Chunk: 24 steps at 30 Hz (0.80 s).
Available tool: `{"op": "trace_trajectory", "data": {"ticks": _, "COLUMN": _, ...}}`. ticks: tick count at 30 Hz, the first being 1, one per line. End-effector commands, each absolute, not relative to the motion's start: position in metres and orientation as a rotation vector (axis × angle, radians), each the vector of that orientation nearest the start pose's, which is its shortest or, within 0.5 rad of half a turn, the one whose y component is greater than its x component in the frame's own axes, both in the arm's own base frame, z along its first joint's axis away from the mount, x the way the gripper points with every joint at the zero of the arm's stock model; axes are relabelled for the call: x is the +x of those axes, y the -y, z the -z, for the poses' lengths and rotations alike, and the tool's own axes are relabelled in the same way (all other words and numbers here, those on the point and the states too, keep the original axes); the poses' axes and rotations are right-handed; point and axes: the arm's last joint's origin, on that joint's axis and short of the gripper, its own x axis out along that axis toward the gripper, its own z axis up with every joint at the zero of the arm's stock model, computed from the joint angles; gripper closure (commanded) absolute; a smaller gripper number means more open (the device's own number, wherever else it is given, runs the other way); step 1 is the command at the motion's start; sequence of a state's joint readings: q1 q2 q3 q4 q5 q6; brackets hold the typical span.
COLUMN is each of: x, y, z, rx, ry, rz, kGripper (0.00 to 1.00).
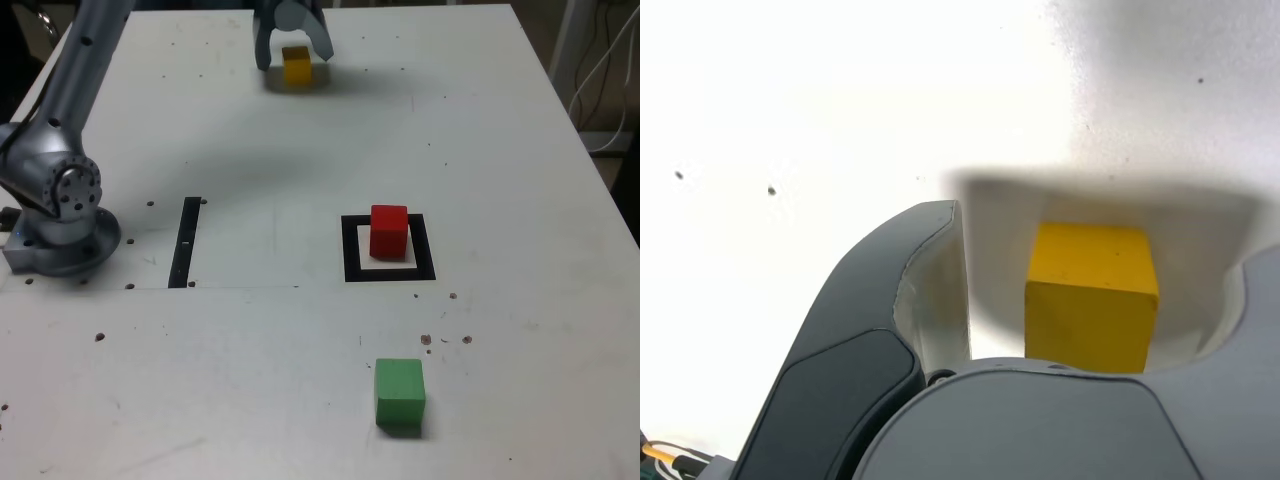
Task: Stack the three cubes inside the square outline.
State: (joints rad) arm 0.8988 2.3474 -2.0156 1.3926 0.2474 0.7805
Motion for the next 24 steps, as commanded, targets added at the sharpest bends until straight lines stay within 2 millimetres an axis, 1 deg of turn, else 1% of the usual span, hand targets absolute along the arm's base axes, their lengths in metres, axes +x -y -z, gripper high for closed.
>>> {"op": "trace_trajectory", "data": {"ticks": 1, "x": 0.2736, "y": -0.3616, "z": -0.2162, "rx": -0.043, "ry": -1.854, "rz": -0.106, "kGripper": 0.19}}
{"op": "trace_trajectory", "data": {"ticks": 7, "x": 0.2761, "y": -0.3623, "z": -0.2133, "rx": -0.045, "ry": -1.850, "rz": -0.096, "kGripper": 0.39}}
{"op": "trace_trajectory", "data": {"ticks": 9, "x": 0.2768, "y": -0.3626, "z": -0.2120, "rx": -0.048, "ry": -1.851, "rz": -0.093, "kGripper": 0.43}}
{"op": "trace_trajectory", "data": {"ticks": 13, "x": 0.2779, "y": -0.3633, "z": -0.2083, "rx": -0.058, "ry": -1.853, "rz": -0.082, "kGripper": 0.48}}
{"op": "trace_trajectory", "data": {"ticks": 19, "x": 0.2784, "y": -0.3628, "z": -0.2083, "rx": -0.066, "ry": -1.851, "rz": -0.074, "kGripper": 0.66}}
{"op": "trace_trajectory", "data": {"ticks": 21, "x": 0.2782, "y": -0.3621, "z": -0.2084, "rx": -0.072, "ry": -1.850, "rz": -0.069, "kGripper": 0.69}}
{"op": "trace_trajectory", "data": {"ticks": 24, "x": 0.2786, "y": -0.3588, "z": -0.2116, "rx": -0.075, "ry": -1.843, "rz": -0.066, "kGripper": 0.70}}
